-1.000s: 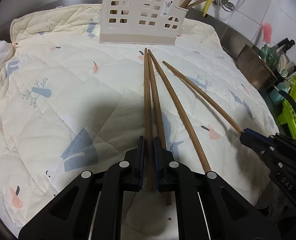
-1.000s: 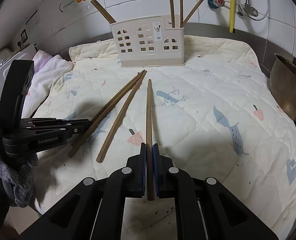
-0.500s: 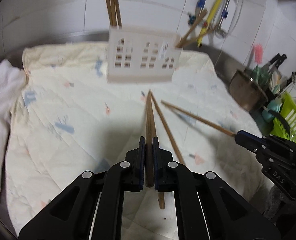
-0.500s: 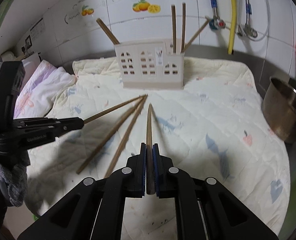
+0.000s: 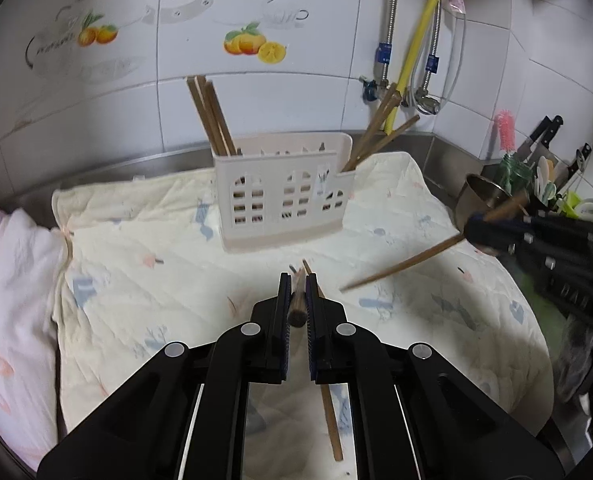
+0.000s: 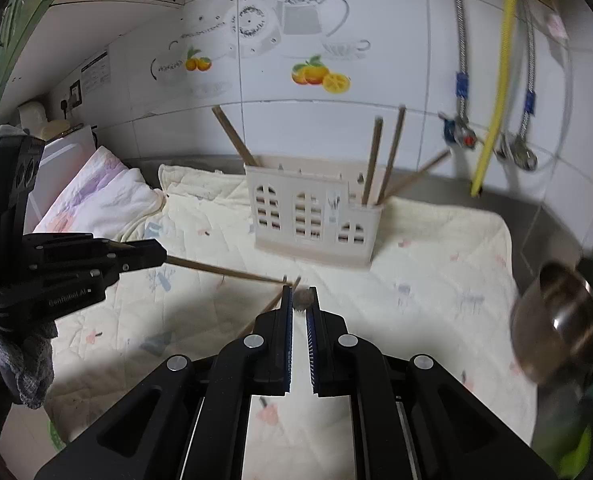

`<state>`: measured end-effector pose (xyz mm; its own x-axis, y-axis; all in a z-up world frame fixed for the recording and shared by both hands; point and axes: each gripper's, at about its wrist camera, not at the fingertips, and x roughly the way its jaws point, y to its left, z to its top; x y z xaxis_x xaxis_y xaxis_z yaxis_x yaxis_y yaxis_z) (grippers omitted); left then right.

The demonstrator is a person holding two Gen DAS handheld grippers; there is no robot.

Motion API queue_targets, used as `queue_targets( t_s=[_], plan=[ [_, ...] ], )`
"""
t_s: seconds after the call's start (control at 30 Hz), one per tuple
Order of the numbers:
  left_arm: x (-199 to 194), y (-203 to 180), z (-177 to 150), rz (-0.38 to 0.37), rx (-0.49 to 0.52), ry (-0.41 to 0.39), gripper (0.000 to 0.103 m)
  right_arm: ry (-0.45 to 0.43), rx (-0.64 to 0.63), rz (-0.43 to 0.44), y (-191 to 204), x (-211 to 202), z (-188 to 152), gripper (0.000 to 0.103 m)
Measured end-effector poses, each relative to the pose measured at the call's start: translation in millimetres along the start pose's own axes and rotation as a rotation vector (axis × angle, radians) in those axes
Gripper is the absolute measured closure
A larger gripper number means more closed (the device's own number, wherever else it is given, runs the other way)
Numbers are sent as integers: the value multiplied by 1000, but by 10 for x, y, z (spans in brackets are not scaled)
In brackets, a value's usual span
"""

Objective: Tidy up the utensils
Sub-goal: 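Lift the chopstick upright toward the holder with the left gripper while the right gripper does likewise, then insert the chopstick into the holder and open the left gripper while the right gripper releases its own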

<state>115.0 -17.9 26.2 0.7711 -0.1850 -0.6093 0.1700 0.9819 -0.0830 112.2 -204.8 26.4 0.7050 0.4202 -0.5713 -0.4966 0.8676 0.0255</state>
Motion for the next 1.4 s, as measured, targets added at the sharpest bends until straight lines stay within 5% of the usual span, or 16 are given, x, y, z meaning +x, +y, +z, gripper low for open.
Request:
queue_targets(
  t_s=[0.47, 0.87, 1.2, 1.4],
  plan=[
    [-117, 24, 655, -24, 48, -52, 98, -16, -24, 40, -254, 56, 1044, 96],
    [-474, 12, 1503, -6, 91, -222, 98, -96, 6, -5, -453, 100, 1794, 96],
    [-328, 150, 2021, 119, 66, -371, 98, -101, 25, -43, -597, 335, 2015, 96],
    [34, 352, 1935, 108, -3, -329, 98, -117, 44, -42, -704, 424, 2045, 96]
  ],
)
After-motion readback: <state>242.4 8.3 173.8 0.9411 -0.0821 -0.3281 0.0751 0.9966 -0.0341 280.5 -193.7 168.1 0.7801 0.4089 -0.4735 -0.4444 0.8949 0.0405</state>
